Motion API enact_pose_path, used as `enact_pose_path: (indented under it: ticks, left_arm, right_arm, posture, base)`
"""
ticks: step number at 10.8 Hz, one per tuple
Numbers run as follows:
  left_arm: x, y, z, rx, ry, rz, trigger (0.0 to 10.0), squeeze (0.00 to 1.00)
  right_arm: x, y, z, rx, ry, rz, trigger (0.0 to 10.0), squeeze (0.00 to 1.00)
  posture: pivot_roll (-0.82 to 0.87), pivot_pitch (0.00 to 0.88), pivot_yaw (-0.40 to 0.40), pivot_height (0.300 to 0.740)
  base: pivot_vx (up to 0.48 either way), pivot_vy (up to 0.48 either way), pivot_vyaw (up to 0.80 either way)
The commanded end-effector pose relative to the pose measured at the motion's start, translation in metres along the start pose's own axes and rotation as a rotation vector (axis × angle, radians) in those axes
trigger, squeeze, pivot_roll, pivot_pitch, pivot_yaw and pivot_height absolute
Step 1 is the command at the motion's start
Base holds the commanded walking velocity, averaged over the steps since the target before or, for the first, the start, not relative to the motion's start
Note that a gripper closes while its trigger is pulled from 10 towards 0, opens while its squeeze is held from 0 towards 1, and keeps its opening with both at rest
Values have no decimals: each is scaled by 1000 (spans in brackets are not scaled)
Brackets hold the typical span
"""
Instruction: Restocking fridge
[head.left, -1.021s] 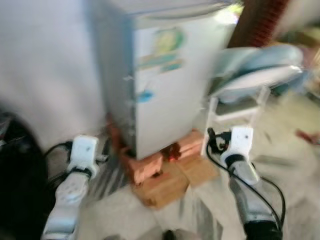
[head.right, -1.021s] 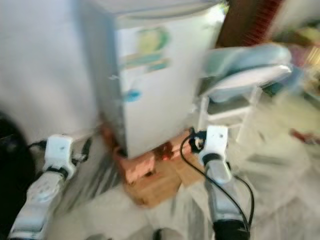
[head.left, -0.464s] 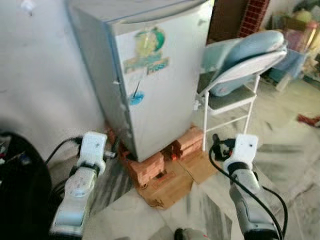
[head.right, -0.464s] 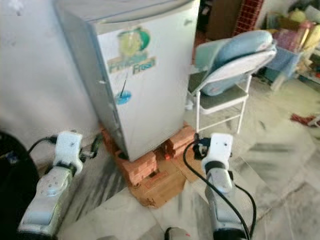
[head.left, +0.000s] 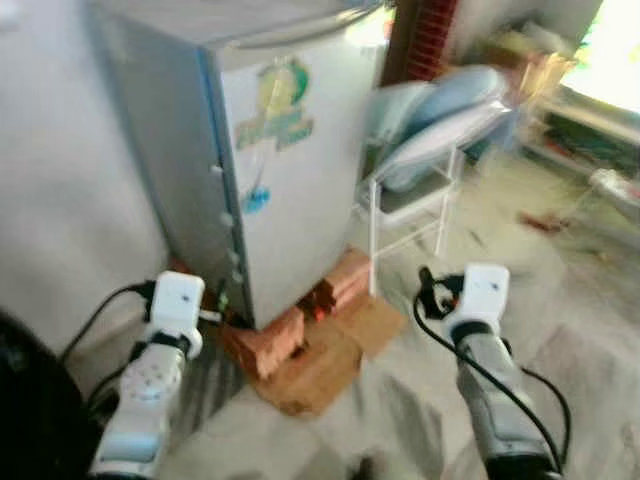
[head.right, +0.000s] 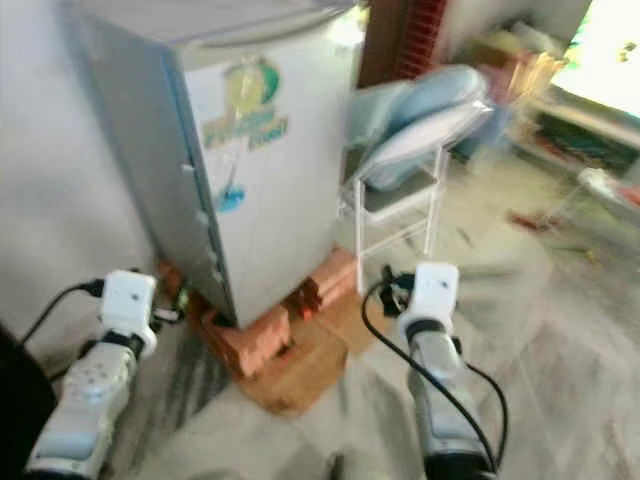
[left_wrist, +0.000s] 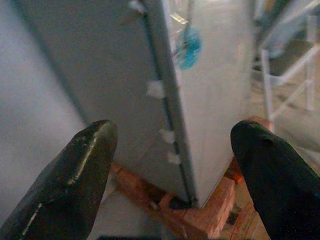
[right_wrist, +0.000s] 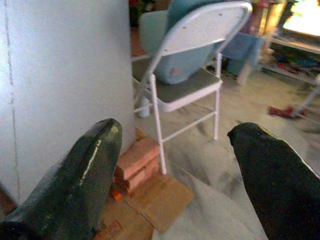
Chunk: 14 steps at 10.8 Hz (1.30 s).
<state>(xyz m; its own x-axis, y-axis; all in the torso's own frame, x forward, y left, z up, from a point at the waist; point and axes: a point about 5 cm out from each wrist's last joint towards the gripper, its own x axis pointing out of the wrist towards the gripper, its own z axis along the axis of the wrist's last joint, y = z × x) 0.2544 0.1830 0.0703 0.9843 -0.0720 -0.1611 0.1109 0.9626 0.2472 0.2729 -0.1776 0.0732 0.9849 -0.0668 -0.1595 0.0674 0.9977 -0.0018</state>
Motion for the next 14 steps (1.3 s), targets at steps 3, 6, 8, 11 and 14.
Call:
enact_pose_path:
  ticks: [3, 6, 8, 11, 14]
  left_arm:
    - [5, -8, 9, 84, -38, -97, 10000, 0]
    - [6, -15, 14, 64, -73, -86, 10000, 0]
    - [3, -18, 10, -3, -51, -113, 10000, 0]
    - [1, -19, 10, 2, -53, -119, 10000, 0]
    - [-2, -19, 12, 30, -74, -123, 10000, 0]
  right_arm:
    - [5, -2, 10, -15, -22, -1, 10000, 0]
    - [6, -2, 12, -20, -37, 1, 10000, 0]
    - [6, -1, 10, -16, -23, 0, 10000, 0]
    - [7, 0, 10, -21, -25, 5, 10000, 0]
    - [6, 0, 12, -29, -36, 12, 10000, 0]
  posture:
    - [83, 37, -24, 740]
    - [85, 40, -22, 740]
    - [88, 42, -25, 740]
    - [91, 43, -33, 740]
    - [94, 49, -36, 740]
  base:
    - [475, 0, -750]
    - [275, 0, -152]
    - [0, 240, -303]
    - [0, 480, -785]
    - [0, 271, 0]
